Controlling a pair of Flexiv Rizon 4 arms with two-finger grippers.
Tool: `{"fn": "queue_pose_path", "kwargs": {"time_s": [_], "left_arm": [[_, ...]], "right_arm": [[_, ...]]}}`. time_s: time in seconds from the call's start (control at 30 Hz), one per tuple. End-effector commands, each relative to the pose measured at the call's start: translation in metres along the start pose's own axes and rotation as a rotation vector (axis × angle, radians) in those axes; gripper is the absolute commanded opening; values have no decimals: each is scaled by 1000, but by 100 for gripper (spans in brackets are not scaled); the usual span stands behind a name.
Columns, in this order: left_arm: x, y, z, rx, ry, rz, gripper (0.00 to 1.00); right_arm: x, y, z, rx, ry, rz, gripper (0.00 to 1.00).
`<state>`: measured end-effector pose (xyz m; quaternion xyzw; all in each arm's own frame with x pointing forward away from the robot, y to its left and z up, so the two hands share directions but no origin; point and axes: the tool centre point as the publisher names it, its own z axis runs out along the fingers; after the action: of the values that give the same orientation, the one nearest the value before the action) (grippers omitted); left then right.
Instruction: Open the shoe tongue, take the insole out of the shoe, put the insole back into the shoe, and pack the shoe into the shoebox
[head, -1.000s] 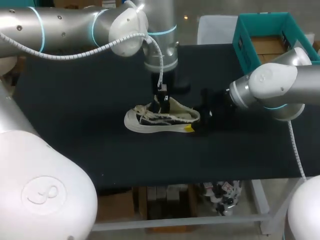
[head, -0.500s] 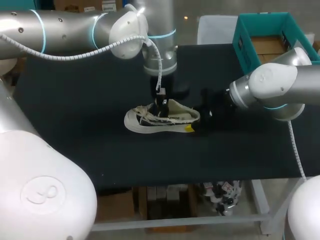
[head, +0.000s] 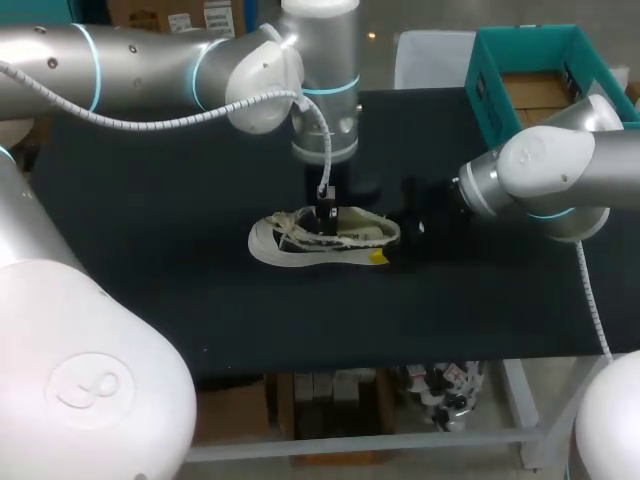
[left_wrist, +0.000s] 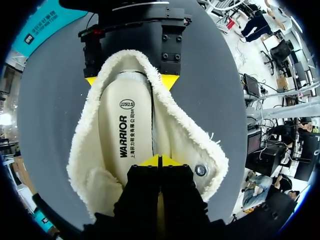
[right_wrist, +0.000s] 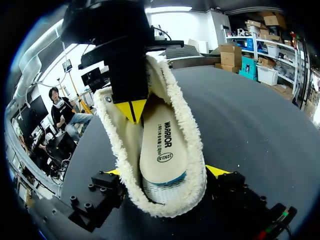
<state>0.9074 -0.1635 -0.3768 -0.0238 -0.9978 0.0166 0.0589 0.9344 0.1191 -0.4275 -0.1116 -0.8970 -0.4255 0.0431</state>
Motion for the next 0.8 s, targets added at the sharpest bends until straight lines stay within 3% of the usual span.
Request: {"fn": "queue_pose_path", "kwargs": {"time_s": [0.03,0.63,0.7,0.8], "left_arm": [[-2,2,7,-6,1,-1,0],[11,-2,17,-40,-39,1,0],[11,-2,14,-39,-46,-4,12],[13,-3,14,-48,-74,-6,14]], "right_arm": [[-3,-6,1,-3,4,0,0],[-3,-6,1,-3,4,0,0],[-3,-6,1,-3,4,0,0],[-3,-6,1,-3,4,0,0]]}}
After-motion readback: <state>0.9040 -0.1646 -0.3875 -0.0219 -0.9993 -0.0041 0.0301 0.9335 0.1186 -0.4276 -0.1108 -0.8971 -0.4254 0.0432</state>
